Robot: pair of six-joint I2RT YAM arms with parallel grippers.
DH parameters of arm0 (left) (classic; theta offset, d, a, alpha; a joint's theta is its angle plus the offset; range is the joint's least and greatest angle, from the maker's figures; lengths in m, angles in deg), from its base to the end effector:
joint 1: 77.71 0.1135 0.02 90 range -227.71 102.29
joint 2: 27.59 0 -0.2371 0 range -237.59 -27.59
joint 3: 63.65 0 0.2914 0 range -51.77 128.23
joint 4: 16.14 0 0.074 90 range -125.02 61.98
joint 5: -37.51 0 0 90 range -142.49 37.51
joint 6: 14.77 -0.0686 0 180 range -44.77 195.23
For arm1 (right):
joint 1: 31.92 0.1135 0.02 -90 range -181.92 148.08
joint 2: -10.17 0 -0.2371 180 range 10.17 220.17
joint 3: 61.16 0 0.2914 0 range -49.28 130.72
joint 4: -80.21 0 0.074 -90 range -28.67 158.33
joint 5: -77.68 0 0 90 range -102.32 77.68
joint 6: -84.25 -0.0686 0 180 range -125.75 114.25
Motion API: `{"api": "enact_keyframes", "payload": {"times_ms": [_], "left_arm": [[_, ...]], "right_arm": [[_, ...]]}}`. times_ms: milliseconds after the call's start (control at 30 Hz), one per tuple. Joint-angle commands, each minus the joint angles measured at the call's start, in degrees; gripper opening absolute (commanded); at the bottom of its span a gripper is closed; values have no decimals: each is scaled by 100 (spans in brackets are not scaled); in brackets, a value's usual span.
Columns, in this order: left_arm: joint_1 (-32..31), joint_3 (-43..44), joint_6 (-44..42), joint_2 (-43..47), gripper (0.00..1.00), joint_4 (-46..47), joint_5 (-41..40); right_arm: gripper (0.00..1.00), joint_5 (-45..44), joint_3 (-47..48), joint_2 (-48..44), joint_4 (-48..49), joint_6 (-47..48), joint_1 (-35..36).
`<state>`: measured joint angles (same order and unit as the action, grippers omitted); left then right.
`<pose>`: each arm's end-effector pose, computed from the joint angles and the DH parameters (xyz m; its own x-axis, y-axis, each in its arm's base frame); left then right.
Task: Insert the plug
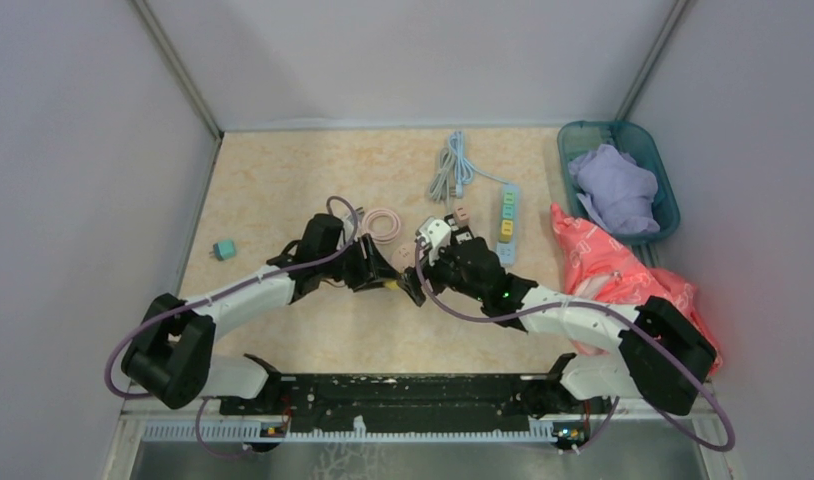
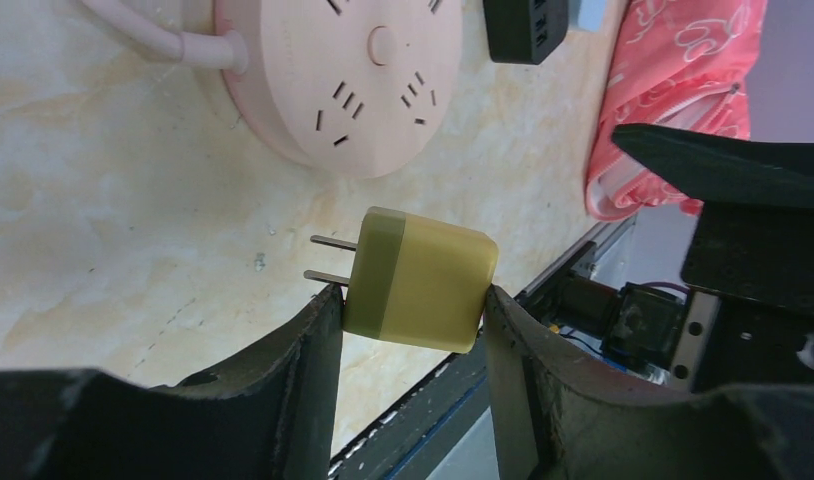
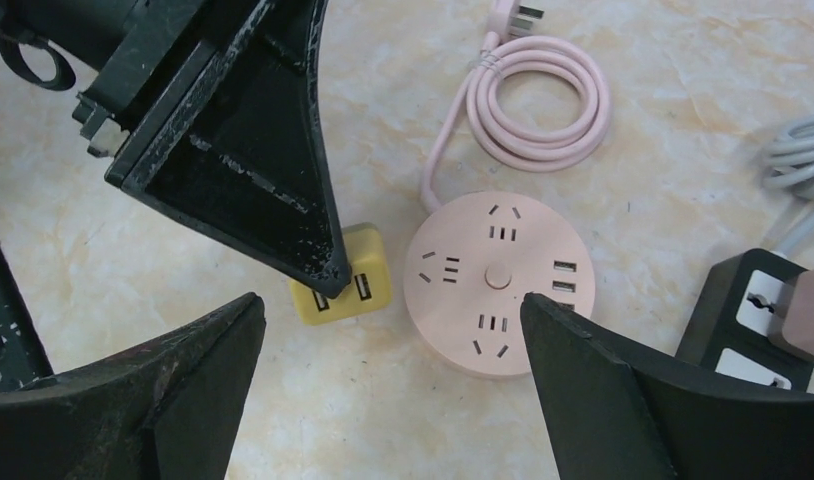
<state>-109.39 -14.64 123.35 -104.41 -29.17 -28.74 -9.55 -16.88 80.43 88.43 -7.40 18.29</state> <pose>0.2639 -0.1953 0.1190 -0.9225 -0.2315 -0.3089 0.0797 0.6689 -0.7391 0.2135 0.2615 0.1655 -0.2181 -0.2169 -0.9515 -0.7910 0.6104 0.0422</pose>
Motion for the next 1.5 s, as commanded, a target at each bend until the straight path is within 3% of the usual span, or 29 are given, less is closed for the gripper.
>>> {"api": "enact_keyframes", "payload": {"times_ms": [0, 200, 367, 667, 800, 967, 1167, 1467], "left_arm": [[102, -8, 264, 133, 55, 446, 410], [179, -8, 355, 44, 55, 599, 695], [219, -9, 465, -71, 55, 820, 969], [241, 57, 458, -178, 55, 868, 1141], [242, 73, 437, -226, 56, 855, 1167], [303, 161, 291, -214, 64, 631, 1053], [489, 257, 132, 7, 79, 308, 665], [631, 135, 32, 406, 82, -10, -391]], "right_arm": [[96, 469, 312, 157, 253, 452, 54], [82, 595, 550, 416, -23, 725, 51], [76, 689, 644, 661, 36, 780, 63], [53, 743, 732, 853, 128, 782, 58], [35, 778, 739, 800, 129, 786, 59], [1, 728, 836, 744, -95, 805, 57], [0, 514, 1078, 758, -631, 921, 50], [0, -108, 1858, 1073, -1842, 1114, -66]]}}
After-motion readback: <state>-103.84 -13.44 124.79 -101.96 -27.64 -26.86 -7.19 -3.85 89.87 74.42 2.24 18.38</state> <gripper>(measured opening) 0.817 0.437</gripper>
